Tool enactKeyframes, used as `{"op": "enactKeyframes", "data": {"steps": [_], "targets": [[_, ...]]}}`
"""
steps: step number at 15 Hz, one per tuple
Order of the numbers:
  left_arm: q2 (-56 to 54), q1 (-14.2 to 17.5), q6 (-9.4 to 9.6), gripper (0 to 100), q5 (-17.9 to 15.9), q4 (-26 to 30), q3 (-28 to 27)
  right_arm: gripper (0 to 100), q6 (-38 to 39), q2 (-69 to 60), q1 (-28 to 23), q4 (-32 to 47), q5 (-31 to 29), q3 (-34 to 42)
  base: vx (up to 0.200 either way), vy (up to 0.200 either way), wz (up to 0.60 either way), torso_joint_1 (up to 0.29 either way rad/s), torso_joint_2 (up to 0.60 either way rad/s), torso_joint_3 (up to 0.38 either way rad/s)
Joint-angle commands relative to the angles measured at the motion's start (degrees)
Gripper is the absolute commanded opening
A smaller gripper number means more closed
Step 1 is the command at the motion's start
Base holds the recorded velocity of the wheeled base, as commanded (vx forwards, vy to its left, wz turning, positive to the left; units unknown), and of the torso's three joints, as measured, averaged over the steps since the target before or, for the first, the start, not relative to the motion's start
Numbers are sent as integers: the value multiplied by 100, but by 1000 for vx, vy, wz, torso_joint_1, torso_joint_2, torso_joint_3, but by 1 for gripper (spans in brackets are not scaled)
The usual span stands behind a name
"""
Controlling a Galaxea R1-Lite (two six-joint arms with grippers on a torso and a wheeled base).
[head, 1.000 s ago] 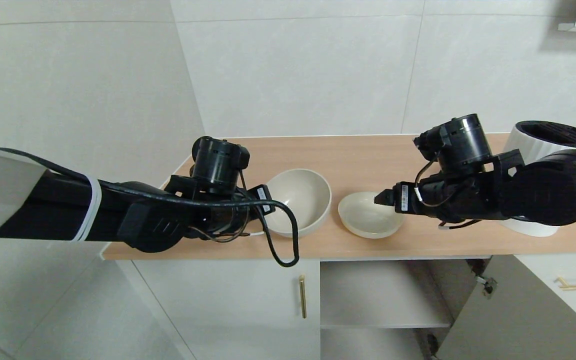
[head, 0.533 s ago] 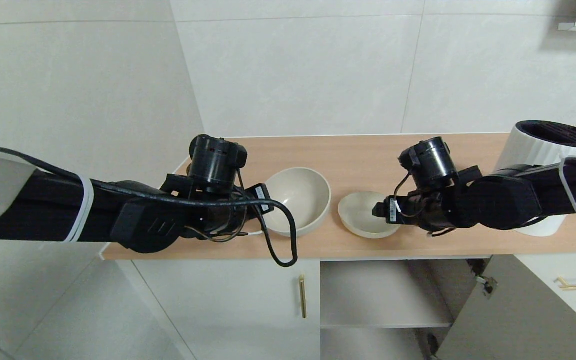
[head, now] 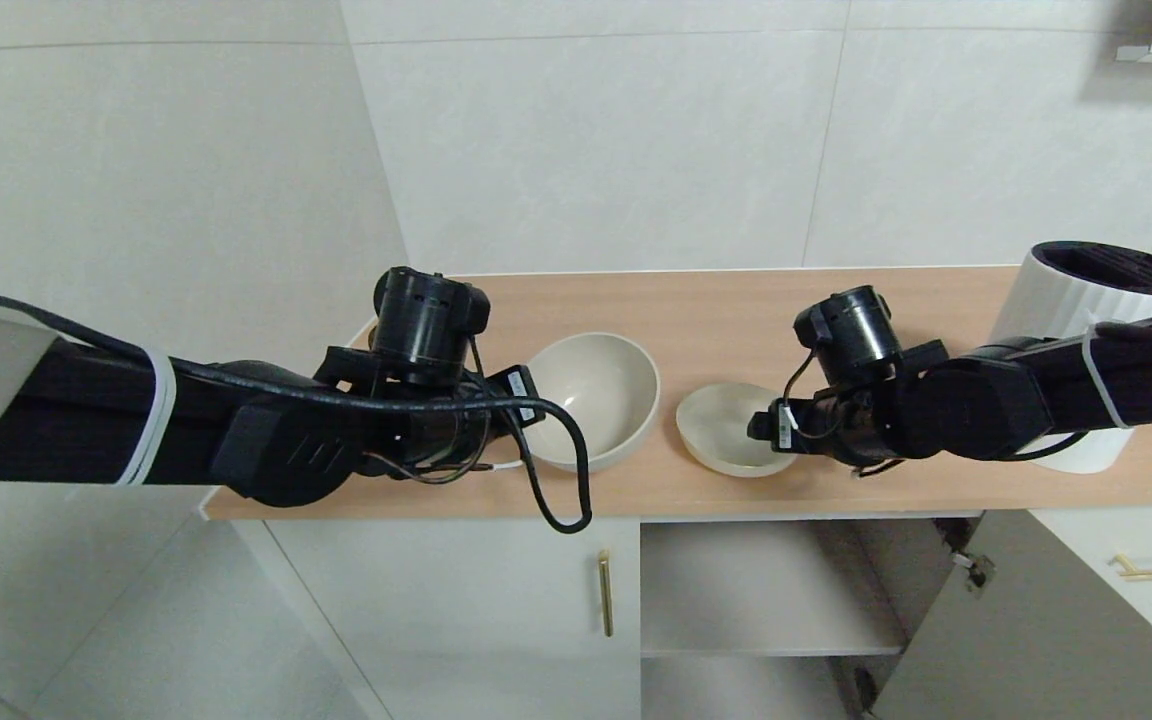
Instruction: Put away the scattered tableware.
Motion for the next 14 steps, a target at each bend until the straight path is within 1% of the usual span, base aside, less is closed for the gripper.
{"op": "enactKeyframes", "data": {"steps": [1,9,12,13,14], "targets": [[-22,-1,-2,0,2,-1,0,0,10,39,-8,-5,1,-3,0,0,0,0,0,0],[-31,-1,-2,0,2,-1,8,0,19,-22,-17,-5,18,-3,0,0,0,0,0,0],[-523,8,6,0,-16,8,254,0,37,-356,-17,48,115,41,0,0,0,0,0,0],[-742,52,15,0,-25,8,378,0,45,-585,-17,56,238,129,0,0,0,0,0,0],[-945,87,68,0,-42,8,518,0,37,-831,-17,56,440,261,0,0,0,0,0,0]]}}
